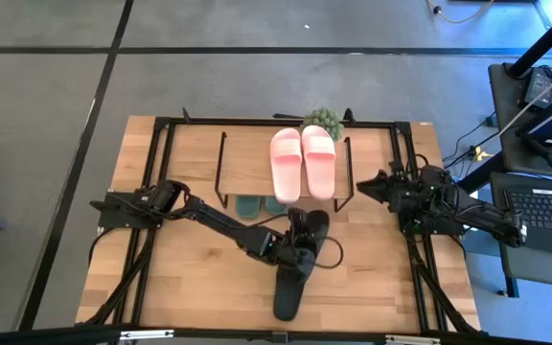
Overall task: Pick and place slides into the shelf
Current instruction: Put the left black slide under the shelf
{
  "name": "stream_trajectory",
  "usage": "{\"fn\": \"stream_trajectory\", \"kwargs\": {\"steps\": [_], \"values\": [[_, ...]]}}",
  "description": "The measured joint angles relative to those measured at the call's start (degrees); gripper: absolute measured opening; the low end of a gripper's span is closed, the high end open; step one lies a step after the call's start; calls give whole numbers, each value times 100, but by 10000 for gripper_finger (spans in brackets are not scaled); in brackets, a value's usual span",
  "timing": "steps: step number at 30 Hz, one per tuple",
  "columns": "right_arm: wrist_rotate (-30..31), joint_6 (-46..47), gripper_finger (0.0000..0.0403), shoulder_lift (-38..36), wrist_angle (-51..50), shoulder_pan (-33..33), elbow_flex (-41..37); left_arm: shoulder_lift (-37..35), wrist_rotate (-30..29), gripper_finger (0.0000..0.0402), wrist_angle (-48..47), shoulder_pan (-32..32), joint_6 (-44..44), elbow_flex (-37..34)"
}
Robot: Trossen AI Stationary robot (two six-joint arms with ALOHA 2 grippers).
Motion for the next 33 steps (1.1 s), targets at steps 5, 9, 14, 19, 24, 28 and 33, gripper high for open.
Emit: {"fn": "stream_trajectory", "kwargs": {"steps": [5, 9, 14, 19, 24, 28, 33], "values": [[-1287, 752, 157, 0, 505, 2, 0, 0, -189, 2, -61, -211, 216, 48], [-1883, 1120, 157, 0, 2000, 2, 0, 0, -466, 2, -75, -263, 270, 133], [-2370, 1331, 157, -2, 3427, 4, 119, 0, -849, 2, -79, -274, 432, 144], [-2344, 885, 157, 117, 2281, 2, 817, -1, -1041, 2, -73, -283, 541, 149], [-2185, -308, 157, 696, 614, 2, 2051, -14, -1043, 2, -59, -283, 548, 151], [-1853, -975, 157, 1406, -187, 2, 3101, -17, -1041, 2, -59, -270, 547, 151], [-1145, -1050, 157, 2459, -1256, 0, 4442, -20, -1045, 2, -62, -261, 582, 151]]}}
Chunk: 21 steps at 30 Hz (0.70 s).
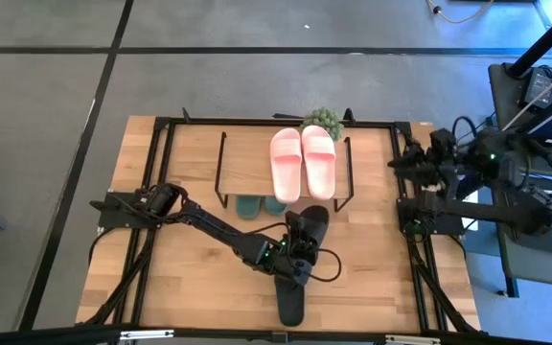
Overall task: Pick and place slides into the shelf
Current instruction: Put the left black slide under the shelf
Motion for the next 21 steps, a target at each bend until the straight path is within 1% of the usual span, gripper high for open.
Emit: {"fn": "stream_trajectory", "kwargs": {"steps": [5, 7, 9, 12, 16, 18, 21], "values": [[701, 332, 157, 1045, -1298, 122, 1126, -4, -121, 2, 0, 0, 103, 0], [1087, 498, 157, 1398, -1863, 360, 1348, -4, -125, 2, 0, 0, 103, 0], [1569, 738, 157, 1703, -2293, 698, 1402, -4, -125, 2, 1, 0, 100, 0], [2019, 1175, 157, 2114, -2368, 1292, 1343, -4, -125, 2, 0, 0, 102, 2], [2433, 1743, 157, 2592, -1960, 2309, 1302, -4, -125, 2, -8, 0, 103, 2], [2802, 2049, 157, 2782, -1818, 2867, 1315, -4, -125, 2, -11, 0, 103, 2], [3578, 2630, 157, 3020, -1790, 3718, 1347, -4, -125, 2, -11, -2, 100, 4]]}}
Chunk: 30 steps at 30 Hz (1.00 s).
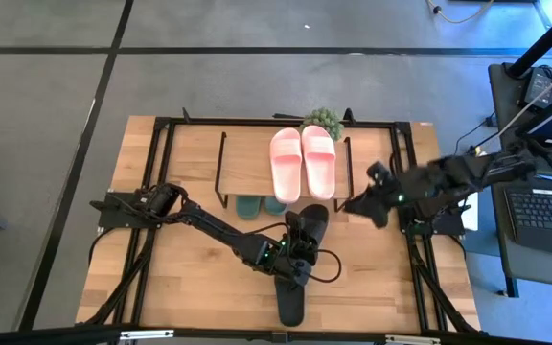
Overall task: Pick and place slides into the shelf
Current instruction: Put the left black slide under the shelf
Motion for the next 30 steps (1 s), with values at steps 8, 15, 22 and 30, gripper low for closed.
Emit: {"fn": "stream_trajectory", "kwargs": {"steps": [8, 15, 22, 30], "values": [[2014, 1803, 157, 759, -107, 2064, 0, 0, -330, 2, -4, -57, 8, 0], [3185, 3131, 157, 1731, -215, 3048, 2, -2, -1311, 2, 46, -213, 256, 0], [3533, 3936, 157, 2882, -152, 3379, 2, -2, -1375, 2, 322, -221, 136, 0], [4229, 4154, 157, 3786, 219, 3411, 2, -2, -1871, 2, 730, -232, 356, 0]]}}
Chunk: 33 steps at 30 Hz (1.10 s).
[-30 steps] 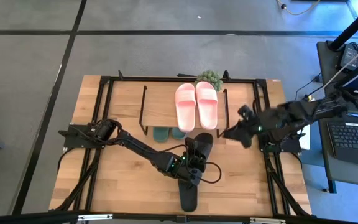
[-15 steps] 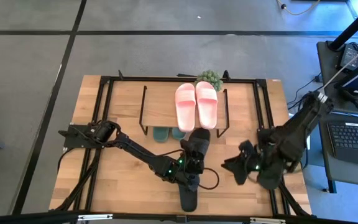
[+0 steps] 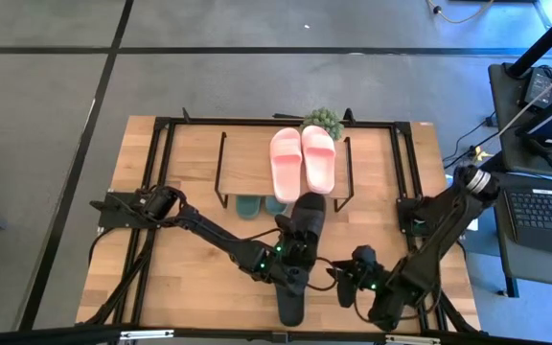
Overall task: Pick and place slides into the shelf
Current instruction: Put the left black slide under the shelf
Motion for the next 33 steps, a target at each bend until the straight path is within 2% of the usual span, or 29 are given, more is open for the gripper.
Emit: {"fn": "stream_trajectory", "kwargs": {"steps": [7, 33], "values": [[105, 0, 157, 477, 311, -70, 0, 0, -560, 2, 2, -93, -68, 0], [-146, -396, 157, 632, 404, -199, 0, 0, -338, 3, -4, -173, -358, 0]]}}
